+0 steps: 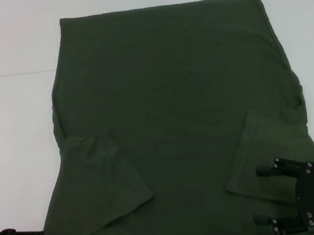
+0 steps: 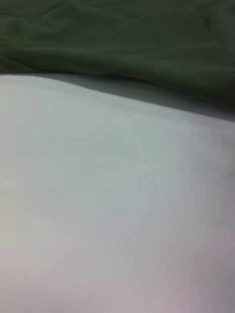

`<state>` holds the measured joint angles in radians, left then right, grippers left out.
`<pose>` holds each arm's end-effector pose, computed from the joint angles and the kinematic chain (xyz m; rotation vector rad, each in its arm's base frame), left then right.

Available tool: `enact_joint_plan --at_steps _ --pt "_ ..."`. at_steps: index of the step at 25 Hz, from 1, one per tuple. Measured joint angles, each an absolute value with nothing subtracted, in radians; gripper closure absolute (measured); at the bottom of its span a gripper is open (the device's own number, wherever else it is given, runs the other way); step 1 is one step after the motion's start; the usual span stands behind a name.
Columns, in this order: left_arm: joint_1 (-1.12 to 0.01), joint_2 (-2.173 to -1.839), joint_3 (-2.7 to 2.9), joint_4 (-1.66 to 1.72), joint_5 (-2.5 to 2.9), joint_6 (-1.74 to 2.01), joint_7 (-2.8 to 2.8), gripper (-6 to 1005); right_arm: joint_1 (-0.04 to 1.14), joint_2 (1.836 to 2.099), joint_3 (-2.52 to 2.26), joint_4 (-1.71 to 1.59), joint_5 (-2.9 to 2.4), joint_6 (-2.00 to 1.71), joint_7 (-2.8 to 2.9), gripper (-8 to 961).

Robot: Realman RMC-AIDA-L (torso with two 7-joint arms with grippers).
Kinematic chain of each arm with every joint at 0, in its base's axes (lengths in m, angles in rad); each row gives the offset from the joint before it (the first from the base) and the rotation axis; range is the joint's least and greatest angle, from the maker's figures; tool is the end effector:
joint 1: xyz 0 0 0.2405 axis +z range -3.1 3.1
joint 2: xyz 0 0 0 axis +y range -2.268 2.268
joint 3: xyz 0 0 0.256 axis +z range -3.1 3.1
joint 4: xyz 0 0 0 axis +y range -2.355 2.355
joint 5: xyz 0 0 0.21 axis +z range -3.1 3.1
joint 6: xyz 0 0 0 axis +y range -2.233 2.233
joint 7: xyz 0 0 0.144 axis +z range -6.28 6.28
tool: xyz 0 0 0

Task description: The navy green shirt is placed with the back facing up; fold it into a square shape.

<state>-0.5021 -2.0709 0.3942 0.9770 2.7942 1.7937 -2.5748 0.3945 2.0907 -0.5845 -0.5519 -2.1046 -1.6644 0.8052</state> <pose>-0.3438 0.2715 0.0611 -1.9154 -2.2402 0.0003 0.3060 0.2634 -0.0183 -2.7602 0.1424 0.6570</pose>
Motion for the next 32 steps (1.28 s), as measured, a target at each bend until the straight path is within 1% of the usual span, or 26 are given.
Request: enact_joint_plan --at_steps 17,26,32 --pt "-0.533 -2.069 0.394 0.890 2.779 1.798 -2.573 120 0.399 2.091 -0.584 -0.552 -2.105 -1.664 0.812 22" --pt "-0.572 -2.078 0.395 0.856 2.776 1.786 -2.565 147 0.402 2.091 -0.582 -0.552 -2.105 -1.664 0.814 22" --pt "-0.579 -2.085 0.453 0.859 2.780 1.776 -2.575 166 0.403 2.091 -0.575 -0.552 -2.099 -1.669 0.823 23"
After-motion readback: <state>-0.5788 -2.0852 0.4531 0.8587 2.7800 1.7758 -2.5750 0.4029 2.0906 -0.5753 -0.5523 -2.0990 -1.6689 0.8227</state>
